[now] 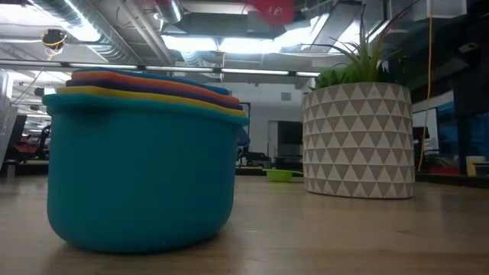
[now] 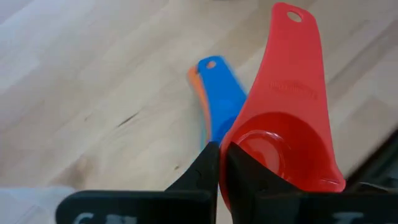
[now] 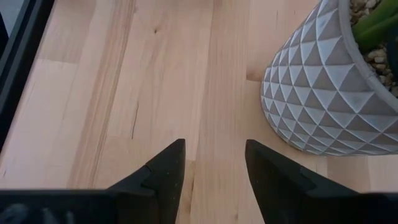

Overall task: Nest measuring cups in basket
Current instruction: Stack the red measuring cup on top of the blue measuring cup

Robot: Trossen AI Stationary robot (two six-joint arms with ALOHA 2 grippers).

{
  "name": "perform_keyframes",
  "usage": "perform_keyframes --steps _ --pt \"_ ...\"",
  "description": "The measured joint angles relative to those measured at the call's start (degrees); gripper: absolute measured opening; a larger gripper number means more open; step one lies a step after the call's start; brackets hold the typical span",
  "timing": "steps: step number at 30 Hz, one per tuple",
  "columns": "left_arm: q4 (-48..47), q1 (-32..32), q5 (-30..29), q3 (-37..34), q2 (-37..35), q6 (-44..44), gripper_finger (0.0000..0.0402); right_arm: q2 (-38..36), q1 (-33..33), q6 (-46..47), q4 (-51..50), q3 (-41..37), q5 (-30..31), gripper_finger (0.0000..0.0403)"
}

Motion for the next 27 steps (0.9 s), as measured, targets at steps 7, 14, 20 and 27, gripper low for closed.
perform_keyframes --steps 7,14,20,27 --pt "1.1 0.0 3.4 -5.4 0.0 -4.5 0.0007 0.0 0.0 0.0 0.1 0.0 0.0 0.0173" --pt "4.6 0.1 3.2 -7.4 0.0 -11.0 0.0007 0.0 0.0 0.0 0.1 0.0 0.0 0.0173" --pt "7.6 0.1 3.3 -9.5 0.0 -15.7 0.0008 0.0 0.0 0.1 0.5 0.0 0.0 0.0173" --pt "7.9 0.1 3.5 -11.4 0.0 -21.4 0.0008 0.0 0.0 0.2 2.0 0.0 0.0 0.0173"
